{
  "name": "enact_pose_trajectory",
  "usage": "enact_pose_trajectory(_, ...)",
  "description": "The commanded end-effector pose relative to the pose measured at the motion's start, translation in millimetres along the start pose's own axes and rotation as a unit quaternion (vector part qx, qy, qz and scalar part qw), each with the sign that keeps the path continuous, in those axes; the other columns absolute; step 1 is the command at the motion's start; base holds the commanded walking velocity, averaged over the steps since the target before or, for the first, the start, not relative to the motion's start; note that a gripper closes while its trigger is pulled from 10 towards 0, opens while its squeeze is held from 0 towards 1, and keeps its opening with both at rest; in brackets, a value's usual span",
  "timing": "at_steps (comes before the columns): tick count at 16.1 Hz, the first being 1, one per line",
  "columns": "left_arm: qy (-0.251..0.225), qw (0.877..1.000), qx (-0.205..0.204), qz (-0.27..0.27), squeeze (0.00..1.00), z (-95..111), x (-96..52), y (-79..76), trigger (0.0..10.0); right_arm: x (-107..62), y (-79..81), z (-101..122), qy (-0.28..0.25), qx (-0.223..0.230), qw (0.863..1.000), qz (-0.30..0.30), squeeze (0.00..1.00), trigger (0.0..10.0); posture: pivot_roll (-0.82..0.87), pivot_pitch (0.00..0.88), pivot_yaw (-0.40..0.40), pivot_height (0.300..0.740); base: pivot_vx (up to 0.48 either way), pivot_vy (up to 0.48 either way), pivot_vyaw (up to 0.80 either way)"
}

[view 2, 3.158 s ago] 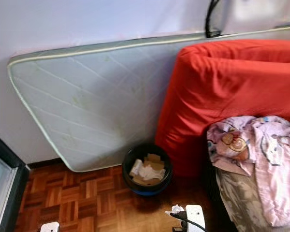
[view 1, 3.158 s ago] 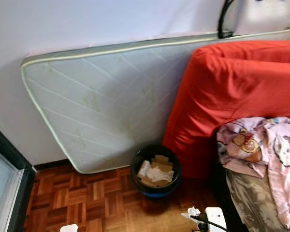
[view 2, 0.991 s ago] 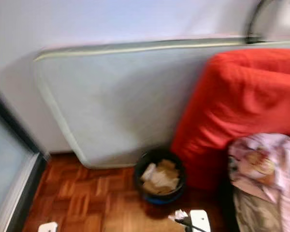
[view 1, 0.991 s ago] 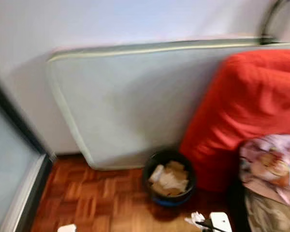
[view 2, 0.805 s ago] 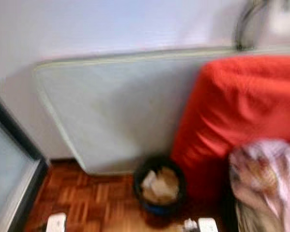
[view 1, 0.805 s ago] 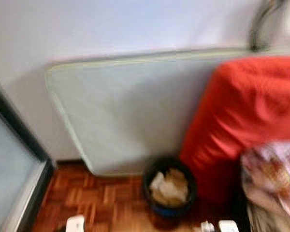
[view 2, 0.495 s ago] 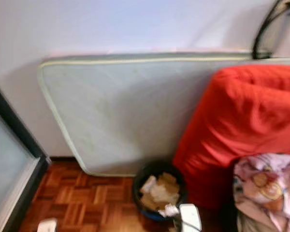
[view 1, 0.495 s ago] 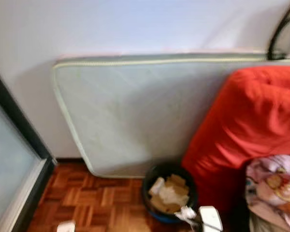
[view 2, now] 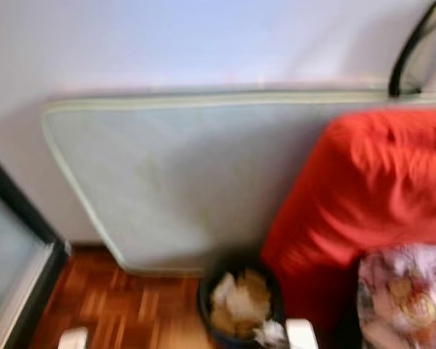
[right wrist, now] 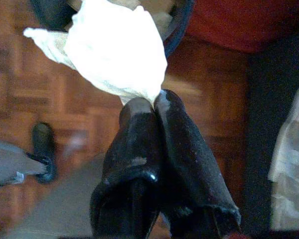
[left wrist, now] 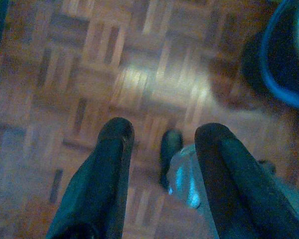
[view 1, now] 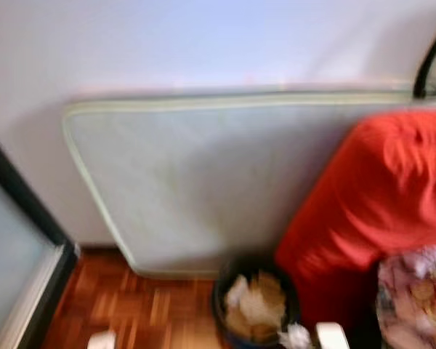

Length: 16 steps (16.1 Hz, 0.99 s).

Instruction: Clean up the room

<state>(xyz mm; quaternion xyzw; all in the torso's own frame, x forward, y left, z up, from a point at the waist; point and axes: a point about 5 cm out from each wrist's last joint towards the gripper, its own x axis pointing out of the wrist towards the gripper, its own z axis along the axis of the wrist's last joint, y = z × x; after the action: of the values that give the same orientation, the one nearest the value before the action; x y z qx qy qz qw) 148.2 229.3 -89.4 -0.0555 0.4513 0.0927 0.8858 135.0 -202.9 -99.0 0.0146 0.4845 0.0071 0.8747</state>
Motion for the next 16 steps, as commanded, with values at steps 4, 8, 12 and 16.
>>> enact_pose_trajectory(4, 0.011, 1.000, 0.003, 0.008, 0.00, -7, -2.6, 6.0, 10.0, 6.5, 17.3, 15, -0.014, -0.012, 1.000, 0.013, 0.00, 10.0, 0.01, 0.000, 0.009, 0.735, 0.263, 0.000, 0.50)
enact_pose_trajectory(8, 0.010, 1.000, 0.007, 0.004, 0.00, -7, -2.5, 5.9, 10.0, 6.4, 17.0, 14, -0.014, 0.005, 1.000, 0.005, 0.00, 10.0, 0.01, 0.000, 0.010, 0.735, 0.253, 0.000, 0.00)
enact_pose_trajectory(12, 0.007, 1.000, 0.007, -0.001, 0.00, -6, -2.6, 5.7, 10.0, 5.1, 12.1, 12, -0.013, 0.003, 1.000, -0.001, 0.00, 10.0, 0.02, 0.000, 0.010, 0.735, 0.061, 0.000, 0.00)
enact_pose_trajectory(16, -0.031, 1.000, -0.004, -0.004, 0.00, -1, -3.2, 5.0, 10.0, 6.8, 11.2, 29, -0.052, 0.007, 0.999, 0.006, 0.00, 10.0, 0.02, 0.000, 0.011, 0.735, 0.000, 0.000, 0.00)
